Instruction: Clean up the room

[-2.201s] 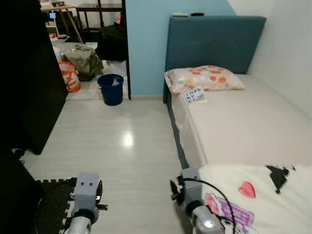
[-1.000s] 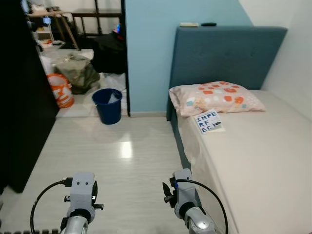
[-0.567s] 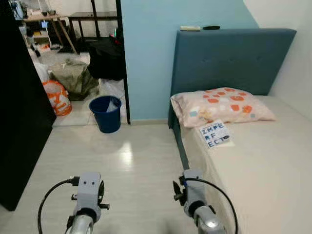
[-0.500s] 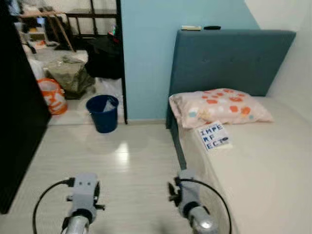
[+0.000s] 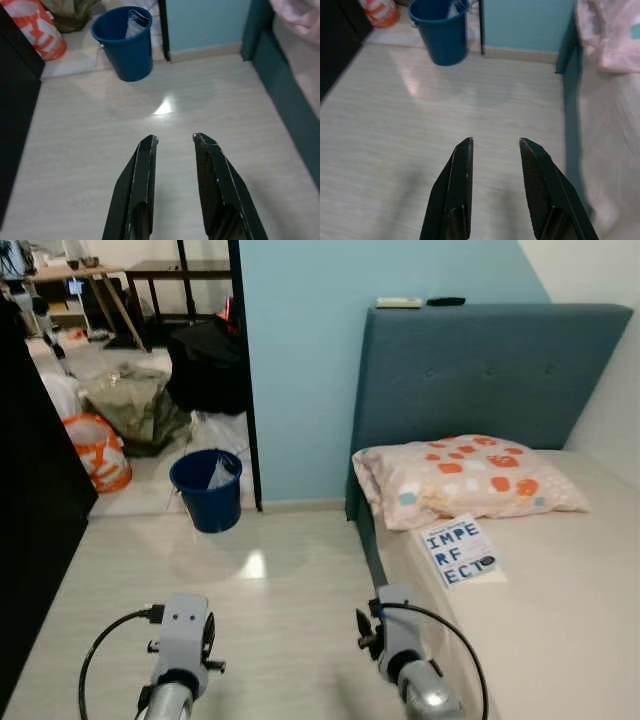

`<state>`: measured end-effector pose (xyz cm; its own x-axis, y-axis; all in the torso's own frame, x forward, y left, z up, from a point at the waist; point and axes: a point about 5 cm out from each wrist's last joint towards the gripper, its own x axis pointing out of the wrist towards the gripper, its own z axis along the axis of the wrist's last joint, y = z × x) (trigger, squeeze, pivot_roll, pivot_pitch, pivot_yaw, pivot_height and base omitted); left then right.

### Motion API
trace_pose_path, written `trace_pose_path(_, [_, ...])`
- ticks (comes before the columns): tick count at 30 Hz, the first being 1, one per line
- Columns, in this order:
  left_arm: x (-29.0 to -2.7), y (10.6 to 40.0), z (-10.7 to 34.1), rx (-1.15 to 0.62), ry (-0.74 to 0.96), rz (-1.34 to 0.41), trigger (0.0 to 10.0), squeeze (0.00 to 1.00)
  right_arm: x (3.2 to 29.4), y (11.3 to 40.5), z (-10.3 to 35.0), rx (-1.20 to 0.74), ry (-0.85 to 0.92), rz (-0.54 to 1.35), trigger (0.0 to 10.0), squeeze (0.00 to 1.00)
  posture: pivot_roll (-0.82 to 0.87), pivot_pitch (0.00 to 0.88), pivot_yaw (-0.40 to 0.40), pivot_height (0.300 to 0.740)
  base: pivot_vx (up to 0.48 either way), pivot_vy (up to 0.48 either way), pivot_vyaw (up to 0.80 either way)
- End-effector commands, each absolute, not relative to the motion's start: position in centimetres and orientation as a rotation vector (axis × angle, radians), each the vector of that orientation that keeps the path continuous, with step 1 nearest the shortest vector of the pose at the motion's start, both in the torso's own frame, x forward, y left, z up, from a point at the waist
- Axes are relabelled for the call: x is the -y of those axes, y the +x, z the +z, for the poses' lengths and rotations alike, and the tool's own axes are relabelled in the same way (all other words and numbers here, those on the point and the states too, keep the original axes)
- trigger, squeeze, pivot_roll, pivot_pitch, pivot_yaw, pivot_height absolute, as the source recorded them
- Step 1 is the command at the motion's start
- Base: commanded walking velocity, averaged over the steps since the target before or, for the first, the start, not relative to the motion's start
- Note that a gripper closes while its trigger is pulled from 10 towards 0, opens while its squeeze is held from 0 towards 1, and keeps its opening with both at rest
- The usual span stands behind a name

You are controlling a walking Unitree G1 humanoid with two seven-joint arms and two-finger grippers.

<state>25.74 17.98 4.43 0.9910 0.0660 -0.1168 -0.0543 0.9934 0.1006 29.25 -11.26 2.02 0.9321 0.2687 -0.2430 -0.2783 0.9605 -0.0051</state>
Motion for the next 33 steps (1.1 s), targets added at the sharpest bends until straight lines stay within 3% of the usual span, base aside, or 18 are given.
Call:
trace_pose_path(1, [-17.79,25.58,4.16,-0.131,0.102,0.052,10.0,0.0,12.26,28.88,1.45,-0.268,-0.042,0.252,10.0,0.0,-0.01,0.103,-0.008,0.74,0.435,0.0,0.0])
trace_pose_path(28, [-17.98,25.31,3.96,-0.131,0.107,0.059,10.0,0.0,11.96,28.54,1.02,-0.285,-0.055,0.271,10.0,0.0,0.0,0.071,-0.018,0.74,0.417,0.0,0.0])
trace_pose_path(33, [-17.93,25.47,4.05,-0.119,0.108,0.053,10.0,0.0,11.94,28.59,1.06,-0.284,-0.056,0.269,10.0,0.0,0.0,0.066,-0.016,0.74,0.063,0.0,0.0])
